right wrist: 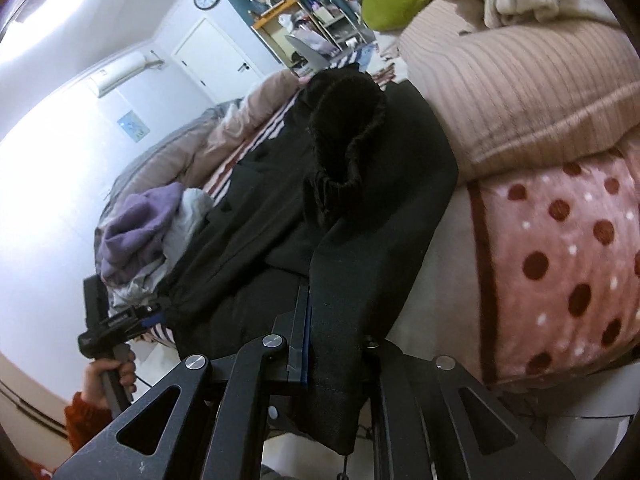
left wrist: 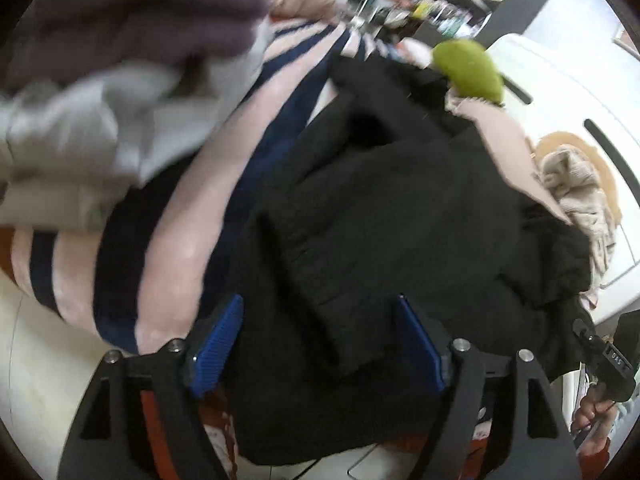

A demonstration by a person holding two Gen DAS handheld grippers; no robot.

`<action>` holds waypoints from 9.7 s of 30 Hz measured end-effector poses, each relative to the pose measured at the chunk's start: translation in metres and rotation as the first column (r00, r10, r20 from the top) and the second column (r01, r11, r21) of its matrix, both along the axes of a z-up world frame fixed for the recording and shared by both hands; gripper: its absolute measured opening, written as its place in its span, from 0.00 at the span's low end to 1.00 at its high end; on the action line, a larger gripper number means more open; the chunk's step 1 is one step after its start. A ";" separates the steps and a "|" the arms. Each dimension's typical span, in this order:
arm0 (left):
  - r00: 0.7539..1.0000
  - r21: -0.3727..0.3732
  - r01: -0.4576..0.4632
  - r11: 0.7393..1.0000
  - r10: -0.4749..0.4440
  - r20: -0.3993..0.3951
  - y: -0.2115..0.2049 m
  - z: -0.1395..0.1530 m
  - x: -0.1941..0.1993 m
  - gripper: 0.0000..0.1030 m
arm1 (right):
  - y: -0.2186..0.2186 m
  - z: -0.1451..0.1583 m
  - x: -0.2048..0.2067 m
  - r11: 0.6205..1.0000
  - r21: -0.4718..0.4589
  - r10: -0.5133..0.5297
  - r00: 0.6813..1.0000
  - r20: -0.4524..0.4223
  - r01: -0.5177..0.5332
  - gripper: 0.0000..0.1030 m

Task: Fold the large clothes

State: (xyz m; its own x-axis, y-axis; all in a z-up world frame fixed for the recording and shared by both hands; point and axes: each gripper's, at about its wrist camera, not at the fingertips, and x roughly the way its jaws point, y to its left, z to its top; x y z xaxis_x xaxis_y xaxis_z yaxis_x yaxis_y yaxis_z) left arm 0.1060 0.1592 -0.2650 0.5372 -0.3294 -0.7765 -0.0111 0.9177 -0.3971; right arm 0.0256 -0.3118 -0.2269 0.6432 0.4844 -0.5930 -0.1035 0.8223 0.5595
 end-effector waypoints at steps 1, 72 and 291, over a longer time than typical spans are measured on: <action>1.000 -0.014 0.002 1.000 -0.002 0.007 0.002 -0.002 0.000 0.74 | -0.003 -0.004 0.001 1.000 -0.010 -0.004 1.000 -0.012 0.004 0.08; 0.980 0.099 0.183 0.978 -0.189 0.058 -0.042 0.116 0.163 0.11 | -0.046 0.073 0.167 0.993 0.117 0.036 0.998 -0.049 -0.030 0.01; 0.861 -0.171 0.494 0.852 -0.452 0.234 -0.092 0.146 0.208 0.51 | 0.077 0.081 0.229 0.857 -0.069 0.515 0.842 0.161 -0.511 0.03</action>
State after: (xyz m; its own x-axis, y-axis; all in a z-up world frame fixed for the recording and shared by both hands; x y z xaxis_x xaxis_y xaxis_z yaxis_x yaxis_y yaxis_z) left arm 0.3137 0.0672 -0.1194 0.3943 -0.7278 -0.5612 0.4926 0.6829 -0.5395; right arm 0.2546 -0.2346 -0.1456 0.3967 0.7605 -0.5140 -0.6042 0.6379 0.4775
